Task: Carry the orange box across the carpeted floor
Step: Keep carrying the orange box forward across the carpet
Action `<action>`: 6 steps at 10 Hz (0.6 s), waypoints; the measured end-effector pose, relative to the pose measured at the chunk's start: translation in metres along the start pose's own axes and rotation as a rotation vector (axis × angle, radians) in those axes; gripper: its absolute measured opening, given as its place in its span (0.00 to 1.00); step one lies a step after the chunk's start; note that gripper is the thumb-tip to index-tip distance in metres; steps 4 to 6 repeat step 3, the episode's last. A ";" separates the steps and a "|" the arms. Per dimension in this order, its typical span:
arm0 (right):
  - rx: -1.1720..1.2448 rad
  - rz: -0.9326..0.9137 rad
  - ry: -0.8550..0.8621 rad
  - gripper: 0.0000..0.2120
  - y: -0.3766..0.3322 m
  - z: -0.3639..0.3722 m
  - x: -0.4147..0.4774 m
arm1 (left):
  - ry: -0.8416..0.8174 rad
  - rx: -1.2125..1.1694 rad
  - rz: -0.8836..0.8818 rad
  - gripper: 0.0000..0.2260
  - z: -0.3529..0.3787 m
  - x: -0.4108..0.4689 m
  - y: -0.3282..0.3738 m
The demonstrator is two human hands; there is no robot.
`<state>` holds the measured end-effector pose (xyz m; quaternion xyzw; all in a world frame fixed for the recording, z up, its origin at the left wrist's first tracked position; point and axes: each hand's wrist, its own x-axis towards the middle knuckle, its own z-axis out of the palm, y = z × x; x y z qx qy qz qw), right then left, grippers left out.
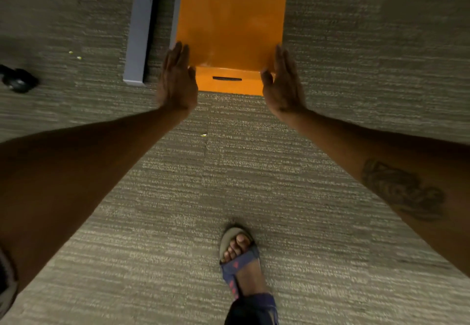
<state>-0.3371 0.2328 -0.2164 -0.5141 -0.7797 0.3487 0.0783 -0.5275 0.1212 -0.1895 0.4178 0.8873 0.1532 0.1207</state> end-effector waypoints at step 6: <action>-0.121 -0.140 -0.093 0.28 0.010 -0.074 -0.067 | -0.176 0.059 0.087 0.28 -0.013 -0.077 0.067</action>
